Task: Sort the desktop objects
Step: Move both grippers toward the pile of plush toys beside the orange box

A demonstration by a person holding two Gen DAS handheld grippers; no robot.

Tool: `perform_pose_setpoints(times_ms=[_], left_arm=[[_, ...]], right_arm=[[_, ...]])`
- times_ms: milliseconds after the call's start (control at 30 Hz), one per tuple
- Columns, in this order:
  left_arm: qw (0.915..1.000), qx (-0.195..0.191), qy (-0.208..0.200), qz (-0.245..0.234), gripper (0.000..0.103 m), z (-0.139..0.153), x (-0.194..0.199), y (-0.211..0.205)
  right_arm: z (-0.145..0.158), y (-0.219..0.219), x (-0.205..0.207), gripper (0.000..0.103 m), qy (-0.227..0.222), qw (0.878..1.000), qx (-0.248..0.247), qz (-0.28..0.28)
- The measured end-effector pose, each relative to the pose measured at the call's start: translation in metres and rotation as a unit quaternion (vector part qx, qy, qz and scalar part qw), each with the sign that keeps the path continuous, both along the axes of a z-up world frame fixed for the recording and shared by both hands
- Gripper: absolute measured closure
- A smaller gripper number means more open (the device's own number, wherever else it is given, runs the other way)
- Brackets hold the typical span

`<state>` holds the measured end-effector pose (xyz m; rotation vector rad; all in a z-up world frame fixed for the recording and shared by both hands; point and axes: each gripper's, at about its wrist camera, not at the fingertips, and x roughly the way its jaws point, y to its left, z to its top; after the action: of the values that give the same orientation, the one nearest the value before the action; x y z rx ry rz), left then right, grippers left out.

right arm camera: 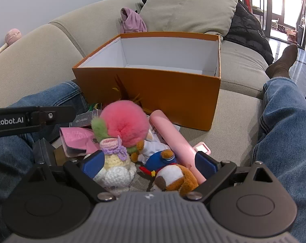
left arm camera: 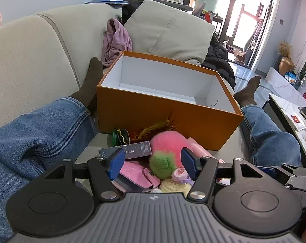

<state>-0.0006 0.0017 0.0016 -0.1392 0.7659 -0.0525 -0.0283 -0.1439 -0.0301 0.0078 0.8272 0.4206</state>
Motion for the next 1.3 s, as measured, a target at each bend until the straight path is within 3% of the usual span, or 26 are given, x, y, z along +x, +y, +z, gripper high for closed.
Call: perform_pose_setpoints(times_ms=[933, 1033, 1133, 1200, 1300], left_arm=[[0.9999, 0.001, 0.016, -0.004, 0.031, -0.005, 0.003, 0.002], [0.9994, -0.006, 0.031, -0.015, 0.035, -0.007, 0.005, 0.005], [0.9985, -0.008, 0.046, -0.027, 0.048, -0.009, 0.007, 0.006], [0.9979, -0.007, 0.055, -0.035, 0.06, -0.011, 0.008, 0.006], [0.9956, -0.014, 0.07, -0.061, 0.061, -0.014, 0.007, 0.002]], right_arm=[[0.0, -0.004, 0.004, 0.009, 0.009, 1.0, 0.008, -0.001], [0.0, -0.004, 0.006, 0.02, 0.013, 1.0, 0.012, 0.0], [0.0, -0.002, 0.008, 0.028, 0.015, 1.0, 0.017, 0.015], [-0.001, 0.001, 0.01, 0.039, 0.021, 0.999, 0.022, 0.03], [-0.003, 0.003, 0.012, 0.051, 0.034, 0.998, 0.025, 0.044]])
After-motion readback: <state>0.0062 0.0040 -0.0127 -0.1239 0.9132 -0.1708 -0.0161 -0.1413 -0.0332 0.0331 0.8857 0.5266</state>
